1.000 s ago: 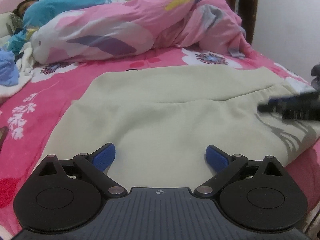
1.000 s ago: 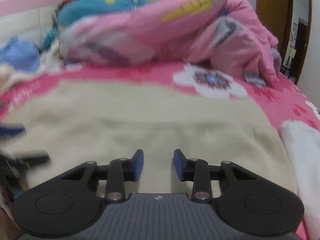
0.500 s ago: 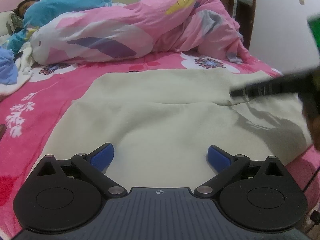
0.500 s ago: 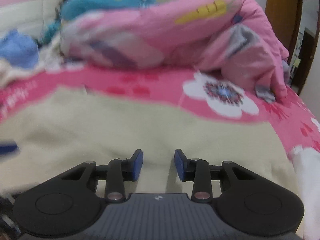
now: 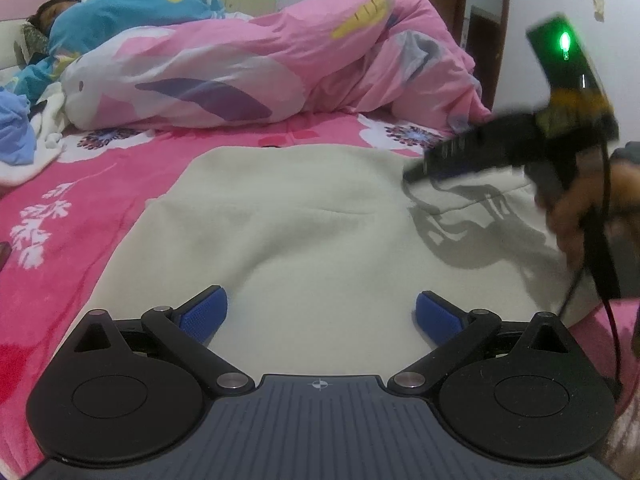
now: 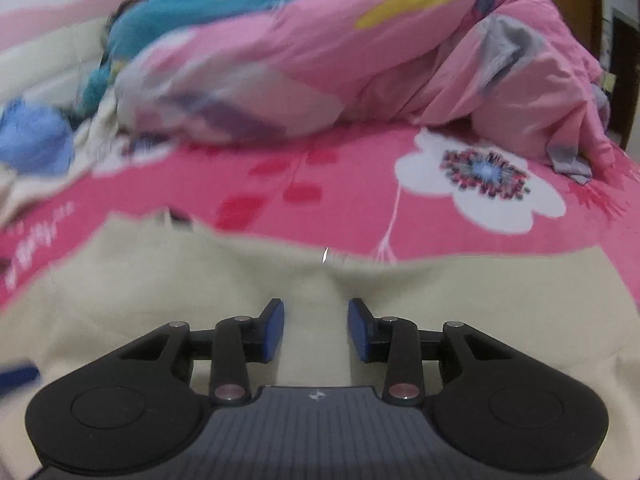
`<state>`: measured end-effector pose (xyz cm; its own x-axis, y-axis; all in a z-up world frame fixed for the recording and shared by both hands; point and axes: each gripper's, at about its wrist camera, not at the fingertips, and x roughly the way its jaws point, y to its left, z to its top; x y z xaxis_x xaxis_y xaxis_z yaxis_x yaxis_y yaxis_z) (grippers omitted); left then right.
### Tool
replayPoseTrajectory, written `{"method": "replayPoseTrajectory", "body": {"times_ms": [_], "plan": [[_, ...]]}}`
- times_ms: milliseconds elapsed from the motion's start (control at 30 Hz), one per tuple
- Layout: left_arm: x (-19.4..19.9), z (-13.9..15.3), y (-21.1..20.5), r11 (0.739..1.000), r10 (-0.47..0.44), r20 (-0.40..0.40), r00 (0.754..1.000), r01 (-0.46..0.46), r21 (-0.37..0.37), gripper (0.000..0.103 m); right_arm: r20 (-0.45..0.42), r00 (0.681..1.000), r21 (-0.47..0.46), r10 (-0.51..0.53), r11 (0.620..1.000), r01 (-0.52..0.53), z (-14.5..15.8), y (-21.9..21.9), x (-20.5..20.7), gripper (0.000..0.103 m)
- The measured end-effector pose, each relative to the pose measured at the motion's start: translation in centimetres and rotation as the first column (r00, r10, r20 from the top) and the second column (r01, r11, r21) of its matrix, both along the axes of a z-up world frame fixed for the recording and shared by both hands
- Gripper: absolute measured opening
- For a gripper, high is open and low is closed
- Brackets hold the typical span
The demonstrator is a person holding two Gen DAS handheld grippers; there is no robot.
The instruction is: Fold clothes
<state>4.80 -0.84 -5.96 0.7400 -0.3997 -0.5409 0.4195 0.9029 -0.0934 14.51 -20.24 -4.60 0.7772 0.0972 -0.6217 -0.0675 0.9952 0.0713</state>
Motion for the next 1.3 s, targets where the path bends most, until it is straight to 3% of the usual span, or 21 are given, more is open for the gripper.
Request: {"method": "replayPoseTrajectory", "body": {"times_ms": [67,133,200,300,433,533,600,700,800,900,967,1100,1167,1233,1300], "plan": [[0.0,0.0,0.0,1.0,0.002,0.002,1.0,-0.002,0.0,0.102,-0.01,1.0,0.026,-0.014,1.0,0.014,0.0,-0.4,1.1,0.038],[0.0,0.0,-0.1,1.0,0.006,0.004,1.0,-0.006,0.003,0.102,-0.065,0.998,0.046,-0.028,0.998,0.031,-1.9,-0.9,2.6,0.038],[0.0,0.2,0.0,1.0,0.012,-0.003,1.0,-0.012,0.0,0.102,-0.047,0.999,0.051,-0.018,0.999,0.02,-3.4,-1.1,2.8,0.038],[-0.1,0.6,0.6,0.999,0.029,-0.017,0.999,-0.029,-0.016,0.102,-0.065,0.997,0.061,-0.039,0.997,0.043,-1.6,-1.0,2.2,0.035],[-0.6,1.1,1.8,0.997,0.06,-0.021,0.998,-0.061,-0.049,0.102,-0.006,1.0,0.136,-0.005,0.991,0.005,1.4,-0.8,-1.4,0.035],[-0.8,1.4,2.2,0.995,0.068,-0.03,0.997,-0.07,-0.068,0.101,-0.072,0.997,0.065,0.035,0.997,-0.03,-0.9,0.3,-1.2,0.035],[-0.9,1.7,2.2,0.995,0.079,-0.033,0.996,-0.081,-0.064,0.101,-0.068,0.996,0.005,0.056,0.998,-0.055,-3.1,0.9,-1.2,0.035],[-1.9,2.4,3.2,0.991,0.122,-0.014,0.992,-0.123,-0.057,0.101,-0.07,0.997,0.038,0.028,0.999,-0.025,-0.9,0.9,-2.2,0.034],[-2.5,2.7,4.9,0.981,0.174,-0.027,0.984,-0.175,-0.085,0.101,-0.001,0.999,0.046,0.054,0.997,-0.054,1.4,1.3,-5.6,0.034],[-2.2,2.7,6.4,0.966,0.21,-0.066,0.976,-0.217,-0.138,0.101,-0.041,0.995,-0.032,0.085,0.996,-0.087,-1.2,2.0,-7.3,0.035],[-1.7,2.5,7.0,0.956,0.222,-0.108,0.969,-0.239,-0.17,0.101,-0.019,0.995,-0.05,0.102,0.993,-0.102,-3.6,2.0,-7.8,0.037],[-2.3,3.4,8.2,0.938,0.277,-0.089,0.957,-0.289,-0.193,0.102,0.004,0.997,0.016,0.079,0.997,-0.079,-0.4,1.5,-9.7,0.035],[-2.6,3.5,9.1,0.928,0.299,-0.088,0.95,-0.311,-0.207,0.102,0.056,0.993,-0.029,0.102,0.995,-0.101,0.9,1.9,-11.7,0.035],[-2.8,3.3,9.9,0.918,0.308,-0.108,0.945,-0.325,-0.229,0.102,0.046,0.99,-0.107,0.135,0.986,-0.13,0.0,2.6,-13.2,0.035],[-3.0,3.1,10.6,0.907,0.311,-0.136,0.941,-0.336,-0.254,0.102,0.054,0.988,-0.121,0.146,0.983,-0.139,-2.5,2.5,-13.8,0.036]]}}
